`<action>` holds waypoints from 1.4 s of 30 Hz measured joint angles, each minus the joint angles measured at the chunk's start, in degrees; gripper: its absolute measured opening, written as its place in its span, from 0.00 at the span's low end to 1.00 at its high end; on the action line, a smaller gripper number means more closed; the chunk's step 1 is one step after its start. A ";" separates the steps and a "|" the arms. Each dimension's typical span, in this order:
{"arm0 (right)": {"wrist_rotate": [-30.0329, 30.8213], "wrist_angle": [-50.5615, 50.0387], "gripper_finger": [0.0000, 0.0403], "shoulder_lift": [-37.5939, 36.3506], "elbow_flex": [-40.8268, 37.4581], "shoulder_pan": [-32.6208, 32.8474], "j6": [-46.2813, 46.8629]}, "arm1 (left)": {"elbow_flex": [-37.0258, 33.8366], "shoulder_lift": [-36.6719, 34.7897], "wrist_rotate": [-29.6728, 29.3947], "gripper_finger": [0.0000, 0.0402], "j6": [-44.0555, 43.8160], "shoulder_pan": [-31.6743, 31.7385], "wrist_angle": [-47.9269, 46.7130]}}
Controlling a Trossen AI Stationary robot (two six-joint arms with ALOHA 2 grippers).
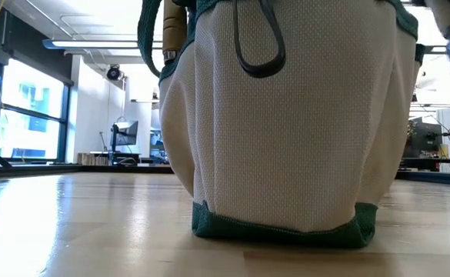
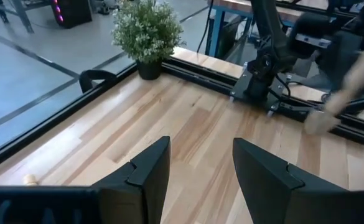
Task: Pick & Place Garden tools in Gardening bag
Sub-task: Put the right trowel into the gardening bag
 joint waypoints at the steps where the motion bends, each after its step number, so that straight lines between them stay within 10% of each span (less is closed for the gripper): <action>1: -3.21 5.40 0.14 -1.03 -1.26 -0.33 -5.11 | 0.00 0.01 0.00 0.42 -0.05 0.00 -0.03; 7: -25.59 35.61 0.14 -3.08 -7.90 -6.09 -26.63 | 0.00 0.01 -3.29 0.42 -0.07 0.02 0.28; 24: -71.14 41.67 0.14 -1.80 -10.72 -34.66 -32.58 | 0.01 0.01 -8.26 0.42 0.54 0.05 1.70; 42: -96.53 67.86 0.14 21.25 -10.11 -53.47 -31.38 | 0.02 0.03 -9.15 0.42 0.57 0.00 -2.31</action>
